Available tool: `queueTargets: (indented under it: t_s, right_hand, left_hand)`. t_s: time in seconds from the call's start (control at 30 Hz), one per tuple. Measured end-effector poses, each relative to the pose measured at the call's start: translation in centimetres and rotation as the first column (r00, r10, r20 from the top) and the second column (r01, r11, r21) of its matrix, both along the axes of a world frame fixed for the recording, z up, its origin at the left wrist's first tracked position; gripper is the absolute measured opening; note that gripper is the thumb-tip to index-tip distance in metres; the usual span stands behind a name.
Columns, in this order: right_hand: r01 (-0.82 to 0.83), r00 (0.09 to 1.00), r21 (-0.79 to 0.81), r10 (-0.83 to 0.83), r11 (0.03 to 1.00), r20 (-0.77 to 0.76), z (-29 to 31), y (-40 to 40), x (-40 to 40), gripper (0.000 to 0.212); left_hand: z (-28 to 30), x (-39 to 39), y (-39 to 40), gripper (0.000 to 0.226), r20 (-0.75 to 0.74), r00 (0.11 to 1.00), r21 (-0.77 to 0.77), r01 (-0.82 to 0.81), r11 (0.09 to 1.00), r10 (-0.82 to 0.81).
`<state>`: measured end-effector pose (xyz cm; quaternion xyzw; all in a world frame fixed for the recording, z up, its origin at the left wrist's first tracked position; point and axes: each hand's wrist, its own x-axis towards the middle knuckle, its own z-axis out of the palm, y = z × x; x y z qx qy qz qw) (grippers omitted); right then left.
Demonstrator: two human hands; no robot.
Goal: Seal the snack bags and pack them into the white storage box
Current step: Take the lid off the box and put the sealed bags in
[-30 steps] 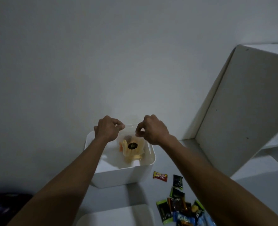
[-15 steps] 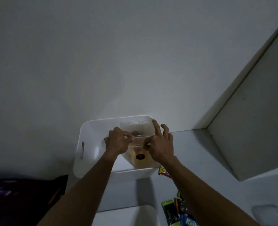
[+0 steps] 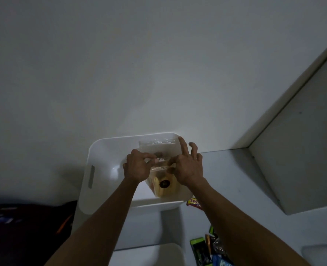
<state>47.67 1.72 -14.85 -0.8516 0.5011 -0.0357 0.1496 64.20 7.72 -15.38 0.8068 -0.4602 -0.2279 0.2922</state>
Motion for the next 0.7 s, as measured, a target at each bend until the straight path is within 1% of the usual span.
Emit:
queueTargets:
  t_s: [0.1,0.23,0.3,0.37,0.53,0.7]
  right_hand:
    - [0.007,0.998,0.031,-0.009,1.000,0.065,1.1,0.7,-0.3,0.051]
    - [0.042,0.991,0.021,-0.045,0.999,0.123,3.5,2.0,-1.3,0.042]
    - [0.070,0.987,0.014,-0.071,0.997,0.147,4.7,2.7,-2.2,0.045]
    - [0.105,0.975,0.012,-0.106,0.994,0.193,6.3,3.6,-3.7,0.048]
    - [0.206,0.939,-0.024,-0.190,0.978,0.288,10.5,6.4,-9.7,0.045]
    - [0.275,0.907,-0.012,-0.255,0.961,0.336,12.7,9.4,-17.6,0.041]
  left_hand:
    - [0.9,0.2,0.7,0.019,0.011,1.000,-0.048,-0.011,0.999,0.012]
    - [2.9,0.6,2.4,0.021,-0.005,0.998,-0.070,-0.066,0.995,0.066]
    - [4.4,0.5,3.4,0.025,-0.001,0.998,-0.108,-0.069,0.992,0.070]
    - [6.2,-0.3,4.5,0.029,-0.031,0.997,-0.164,-0.077,0.983,0.073]
    - [9.2,-4.6,6.3,0.029,-0.088,0.995,-0.301,-0.072,0.951,0.047]
    - [10.4,-11.4,7.6,0.030,-0.112,0.993,-0.340,-0.011,0.941,-0.028]
